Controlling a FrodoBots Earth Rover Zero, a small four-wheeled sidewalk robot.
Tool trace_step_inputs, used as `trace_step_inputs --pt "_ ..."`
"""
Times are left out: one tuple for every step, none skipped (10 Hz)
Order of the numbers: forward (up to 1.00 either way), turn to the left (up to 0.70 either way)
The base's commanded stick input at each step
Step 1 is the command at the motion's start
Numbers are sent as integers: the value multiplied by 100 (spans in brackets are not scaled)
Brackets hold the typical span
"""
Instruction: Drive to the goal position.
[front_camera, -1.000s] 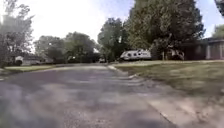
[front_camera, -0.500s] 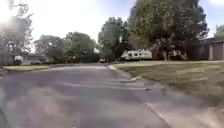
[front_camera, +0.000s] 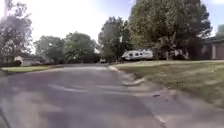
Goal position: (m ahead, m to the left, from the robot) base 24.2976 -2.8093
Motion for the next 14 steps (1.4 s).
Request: trace_step_inputs --pt "85 2" --pt "85 0" --pt "85 0" --pt "85 0" --pt "85 0" --pt "85 0" --pt "85 0" --pt "85 0" --pt "85 0" --pt "85 0" --pt "85 0" --pt "85 0" --pt "85 0" --pt "85 0"
